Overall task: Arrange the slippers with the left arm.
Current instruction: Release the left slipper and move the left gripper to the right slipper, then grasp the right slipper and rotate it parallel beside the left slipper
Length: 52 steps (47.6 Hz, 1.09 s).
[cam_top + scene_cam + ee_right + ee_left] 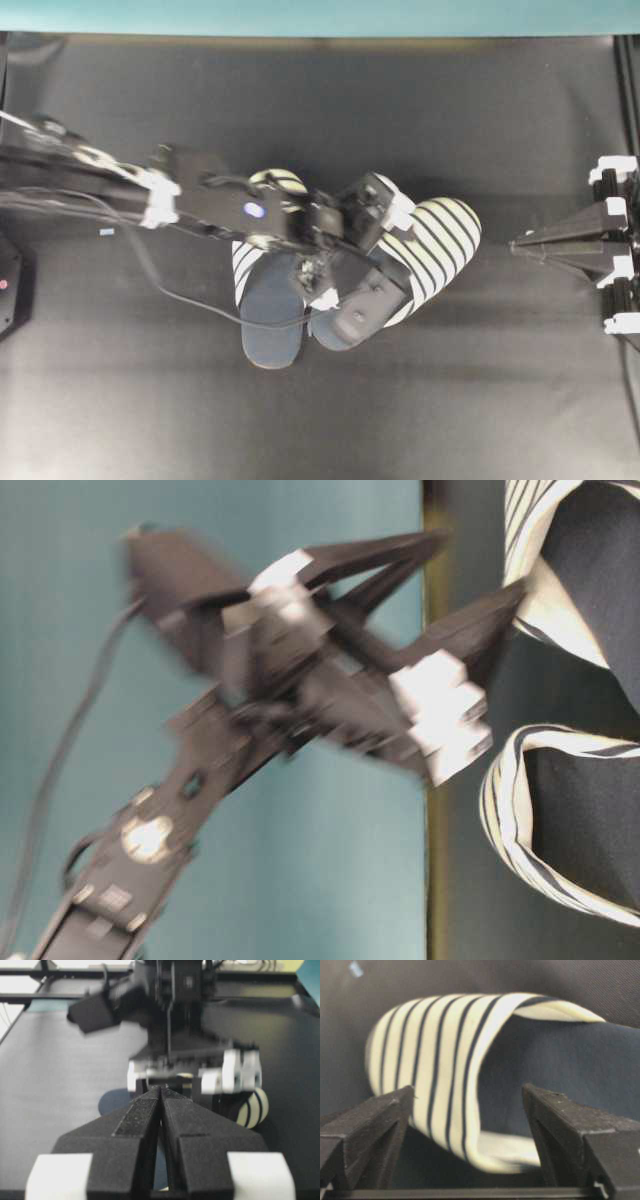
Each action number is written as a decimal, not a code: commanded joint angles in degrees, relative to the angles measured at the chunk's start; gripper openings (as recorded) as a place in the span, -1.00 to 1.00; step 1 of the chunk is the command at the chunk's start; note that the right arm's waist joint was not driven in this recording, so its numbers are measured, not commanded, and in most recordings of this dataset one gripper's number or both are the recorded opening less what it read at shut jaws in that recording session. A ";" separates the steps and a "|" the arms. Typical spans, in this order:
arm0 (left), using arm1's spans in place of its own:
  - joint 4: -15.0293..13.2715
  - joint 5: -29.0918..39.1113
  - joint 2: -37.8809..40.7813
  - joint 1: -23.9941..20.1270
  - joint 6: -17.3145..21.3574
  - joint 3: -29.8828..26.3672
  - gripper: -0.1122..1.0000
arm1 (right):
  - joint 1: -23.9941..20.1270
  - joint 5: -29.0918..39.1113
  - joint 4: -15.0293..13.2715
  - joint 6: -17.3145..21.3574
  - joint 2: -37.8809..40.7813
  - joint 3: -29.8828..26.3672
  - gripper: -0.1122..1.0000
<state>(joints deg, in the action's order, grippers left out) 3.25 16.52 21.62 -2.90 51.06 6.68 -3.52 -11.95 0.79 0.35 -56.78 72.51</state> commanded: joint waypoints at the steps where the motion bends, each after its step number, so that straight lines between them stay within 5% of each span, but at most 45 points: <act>1: 0.18 -0.62 2.37 0.09 0.70 -3.25 0.72 | 0.00 -0.70 0.09 0.44 0.26 -0.18 -0.80; 15: 0.09 0.09 6.24 0.26 -0.35 -7.56 0.52 | 0.00 -0.79 0.09 0.44 0.00 0.18 -0.80; 27: 0.18 5.45 5.98 0.88 -2.64 -8.09 -0.66 | 0.00 -0.79 0.09 0.44 -0.35 0.44 -0.80; 32: 0.09 7.65 4.92 0.88 -4.31 -9.76 -0.77 | 0.00 -0.79 0.09 0.44 -0.62 0.44 -0.80; 40: 0.09 10.63 2.46 0.26 -12.66 -14.15 -0.77 | 0.00 -0.79 0.09 0.44 -1.05 0.70 -0.80; 52: 0.09 24.70 -1.67 -2.99 -33.84 -19.78 -0.77 | 0.00 -0.53 0.09 0.44 -2.02 1.05 -0.80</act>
<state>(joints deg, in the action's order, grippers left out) 3.16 36.91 22.41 -4.48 22.76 -11.25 -3.52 -12.04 0.79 0.35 -58.80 73.83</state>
